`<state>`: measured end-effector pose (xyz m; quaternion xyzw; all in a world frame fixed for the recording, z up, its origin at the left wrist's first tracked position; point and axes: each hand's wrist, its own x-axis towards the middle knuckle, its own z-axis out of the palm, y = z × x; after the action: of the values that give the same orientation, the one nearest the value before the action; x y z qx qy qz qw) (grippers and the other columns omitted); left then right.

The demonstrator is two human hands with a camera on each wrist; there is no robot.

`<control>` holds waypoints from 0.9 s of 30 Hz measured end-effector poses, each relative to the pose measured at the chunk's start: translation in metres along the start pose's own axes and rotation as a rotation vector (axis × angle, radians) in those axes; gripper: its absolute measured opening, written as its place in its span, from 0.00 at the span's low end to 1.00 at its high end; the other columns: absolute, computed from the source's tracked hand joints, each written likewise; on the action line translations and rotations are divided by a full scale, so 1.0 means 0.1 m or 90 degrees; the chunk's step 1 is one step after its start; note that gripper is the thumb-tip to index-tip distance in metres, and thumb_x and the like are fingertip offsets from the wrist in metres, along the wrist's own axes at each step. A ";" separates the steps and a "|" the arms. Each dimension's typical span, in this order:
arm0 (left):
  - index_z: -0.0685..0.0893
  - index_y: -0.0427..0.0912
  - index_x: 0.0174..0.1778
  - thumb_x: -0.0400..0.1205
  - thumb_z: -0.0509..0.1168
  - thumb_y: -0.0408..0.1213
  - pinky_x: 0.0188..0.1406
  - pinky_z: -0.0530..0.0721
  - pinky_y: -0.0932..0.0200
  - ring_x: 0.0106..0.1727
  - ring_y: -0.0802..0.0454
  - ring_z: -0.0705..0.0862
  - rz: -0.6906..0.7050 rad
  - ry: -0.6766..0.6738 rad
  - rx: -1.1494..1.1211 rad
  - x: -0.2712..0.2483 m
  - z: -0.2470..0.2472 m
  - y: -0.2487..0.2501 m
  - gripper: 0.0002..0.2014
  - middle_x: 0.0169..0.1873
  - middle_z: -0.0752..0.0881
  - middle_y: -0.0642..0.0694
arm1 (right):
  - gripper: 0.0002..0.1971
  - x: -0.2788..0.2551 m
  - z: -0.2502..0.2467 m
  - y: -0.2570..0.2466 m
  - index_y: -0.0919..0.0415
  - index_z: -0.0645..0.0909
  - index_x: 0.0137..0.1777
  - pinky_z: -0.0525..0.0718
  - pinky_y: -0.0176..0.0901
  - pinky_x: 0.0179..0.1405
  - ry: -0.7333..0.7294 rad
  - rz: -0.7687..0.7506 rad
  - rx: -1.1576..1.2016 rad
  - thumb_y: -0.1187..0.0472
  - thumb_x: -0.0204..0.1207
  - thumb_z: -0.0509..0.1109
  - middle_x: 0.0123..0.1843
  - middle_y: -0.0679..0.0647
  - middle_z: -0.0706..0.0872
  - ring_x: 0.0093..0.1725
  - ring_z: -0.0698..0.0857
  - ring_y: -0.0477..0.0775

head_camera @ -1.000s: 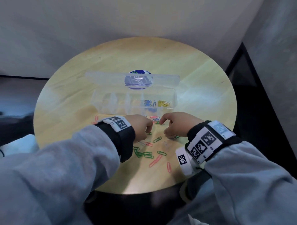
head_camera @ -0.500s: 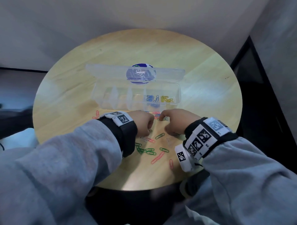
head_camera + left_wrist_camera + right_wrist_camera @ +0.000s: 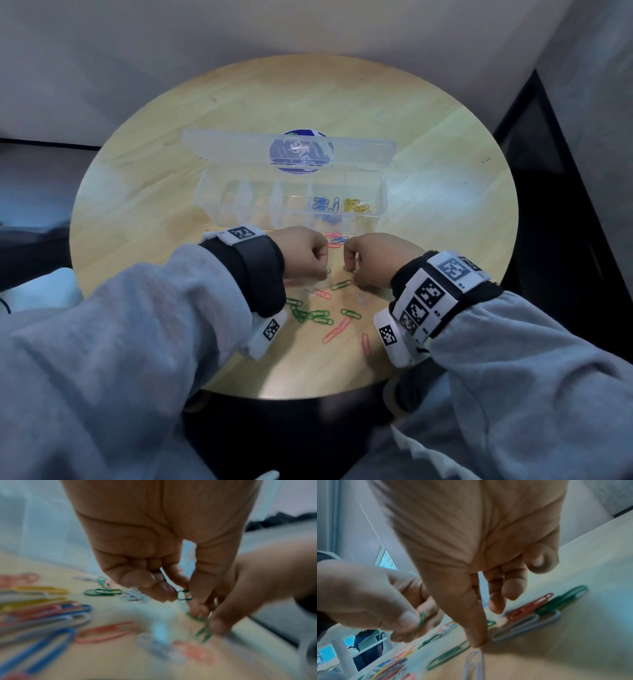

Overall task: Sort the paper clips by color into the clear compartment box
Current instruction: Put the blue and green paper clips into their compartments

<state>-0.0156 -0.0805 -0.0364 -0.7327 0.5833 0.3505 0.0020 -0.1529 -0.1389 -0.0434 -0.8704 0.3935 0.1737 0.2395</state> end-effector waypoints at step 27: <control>0.80 0.46 0.39 0.79 0.65 0.34 0.29 0.71 0.65 0.30 0.56 0.74 -0.049 -0.069 -0.159 -0.09 -0.03 0.14 0.04 0.28 0.77 0.52 | 0.10 -0.11 -0.14 0.07 0.55 0.77 0.31 0.74 0.36 0.28 -0.033 0.009 0.066 0.67 0.69 0.71 0.32 0.49 0.81 0.34 0.80 0.50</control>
<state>-0.0267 -0.0785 -0.0244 -0.7290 0.5059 0.4590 -0.0442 -0.1635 -0.1436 -0.0287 -0.8493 0.4020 0.1774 0.2927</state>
